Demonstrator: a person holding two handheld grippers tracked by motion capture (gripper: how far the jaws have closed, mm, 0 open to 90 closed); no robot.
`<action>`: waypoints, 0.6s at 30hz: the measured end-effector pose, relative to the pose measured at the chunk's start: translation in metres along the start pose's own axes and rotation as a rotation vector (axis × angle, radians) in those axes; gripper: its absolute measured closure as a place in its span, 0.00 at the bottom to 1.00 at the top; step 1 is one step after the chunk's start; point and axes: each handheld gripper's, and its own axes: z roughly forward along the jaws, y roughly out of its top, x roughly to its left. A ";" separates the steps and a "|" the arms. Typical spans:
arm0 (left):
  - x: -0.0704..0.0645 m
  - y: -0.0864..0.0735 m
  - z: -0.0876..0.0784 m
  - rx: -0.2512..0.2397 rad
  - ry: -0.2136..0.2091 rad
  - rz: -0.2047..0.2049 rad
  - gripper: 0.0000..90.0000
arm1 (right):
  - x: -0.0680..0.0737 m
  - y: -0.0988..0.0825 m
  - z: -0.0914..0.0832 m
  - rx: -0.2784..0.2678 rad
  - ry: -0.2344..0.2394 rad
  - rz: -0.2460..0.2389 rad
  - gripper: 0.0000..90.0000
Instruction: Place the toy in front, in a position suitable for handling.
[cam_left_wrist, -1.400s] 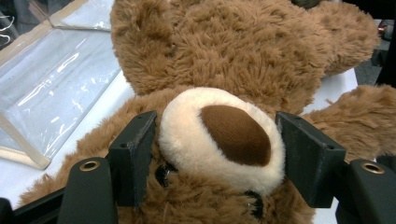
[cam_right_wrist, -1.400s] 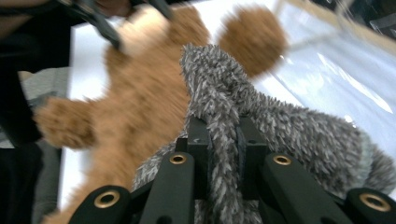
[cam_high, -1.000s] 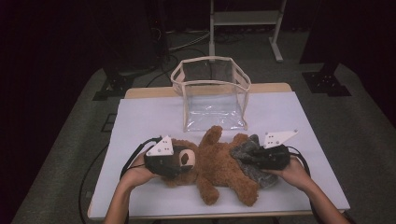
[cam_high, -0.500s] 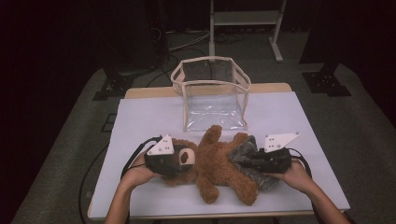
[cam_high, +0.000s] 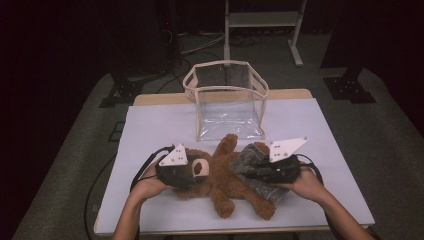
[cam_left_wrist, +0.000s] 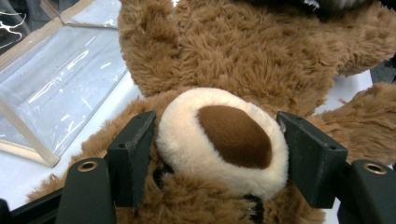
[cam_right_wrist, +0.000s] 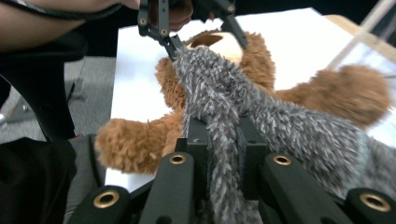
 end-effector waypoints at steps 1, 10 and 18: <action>0.000 0.000 0.000 0.000 0.001 0.001 0.34 | -0.001 -0.001 0.006 0.016 0.003 -0.006 0.87; 0.003 0.001 -0.014 -0.018 -0.014 0.017 0.32 | -0.005 -0.022 0.009 0.014 -0.012 0.038 0.88; 0.008 -0.008 -0.034 -0.020 -0.012 0.009 0.35 | -0.010 -0.031 0.002 0.019 -0.041 0.051 0.88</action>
